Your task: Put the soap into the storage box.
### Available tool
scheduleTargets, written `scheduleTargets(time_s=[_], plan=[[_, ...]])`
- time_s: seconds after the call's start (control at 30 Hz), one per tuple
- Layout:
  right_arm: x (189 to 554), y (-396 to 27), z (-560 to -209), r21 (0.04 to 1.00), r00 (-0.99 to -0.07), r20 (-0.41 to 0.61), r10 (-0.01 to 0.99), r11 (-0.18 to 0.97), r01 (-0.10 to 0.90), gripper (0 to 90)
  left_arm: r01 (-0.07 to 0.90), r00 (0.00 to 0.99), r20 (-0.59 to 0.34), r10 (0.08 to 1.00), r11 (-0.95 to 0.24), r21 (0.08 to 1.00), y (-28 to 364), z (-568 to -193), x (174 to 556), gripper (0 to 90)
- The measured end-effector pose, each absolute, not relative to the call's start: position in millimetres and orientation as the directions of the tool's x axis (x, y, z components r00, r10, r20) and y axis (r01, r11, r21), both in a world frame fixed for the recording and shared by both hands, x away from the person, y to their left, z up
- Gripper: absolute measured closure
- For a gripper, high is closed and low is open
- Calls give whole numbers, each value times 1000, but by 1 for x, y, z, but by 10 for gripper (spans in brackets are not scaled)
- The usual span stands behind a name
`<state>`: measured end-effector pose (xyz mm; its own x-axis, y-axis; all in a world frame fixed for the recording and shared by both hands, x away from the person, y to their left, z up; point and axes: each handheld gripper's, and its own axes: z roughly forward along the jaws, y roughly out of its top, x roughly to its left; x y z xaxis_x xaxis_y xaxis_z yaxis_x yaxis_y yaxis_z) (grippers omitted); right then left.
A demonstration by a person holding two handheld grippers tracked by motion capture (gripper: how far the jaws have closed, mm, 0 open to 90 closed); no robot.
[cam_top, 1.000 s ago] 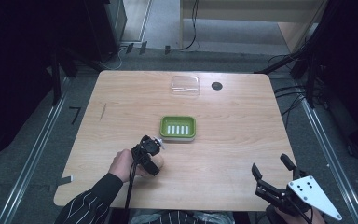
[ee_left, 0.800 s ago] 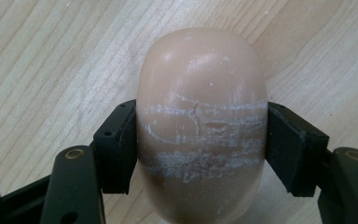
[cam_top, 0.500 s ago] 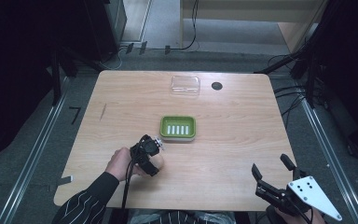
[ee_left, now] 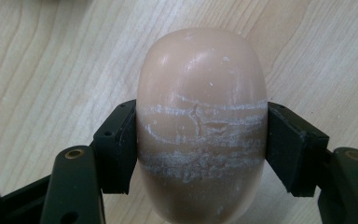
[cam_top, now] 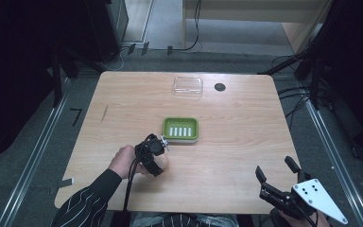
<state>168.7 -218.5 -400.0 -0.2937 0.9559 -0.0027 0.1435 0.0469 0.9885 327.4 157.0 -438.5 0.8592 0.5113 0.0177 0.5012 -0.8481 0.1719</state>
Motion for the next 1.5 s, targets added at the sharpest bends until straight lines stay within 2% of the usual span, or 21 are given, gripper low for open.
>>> scheduleTargets(time_s=[0.5,1.0,1.27,1.5], plan=[[169,-219,-400,989,-291,-5,957,48,143,132,434,894,28,448,-879,197,148,-422,336,337],[169,-218,-400,988,-294,-9,956,53,142,132,394,913,35,407,-900,184,144,-417,346,337],[170,-218,-400,988,-293,-9,956,54,144,132,366,924,29,380,-906,212,142,-411,349,337],[170,-217,-400,988,-296,-10,955,55,147,132,331,938,39,344,-924,191,137,-409,354,337]])
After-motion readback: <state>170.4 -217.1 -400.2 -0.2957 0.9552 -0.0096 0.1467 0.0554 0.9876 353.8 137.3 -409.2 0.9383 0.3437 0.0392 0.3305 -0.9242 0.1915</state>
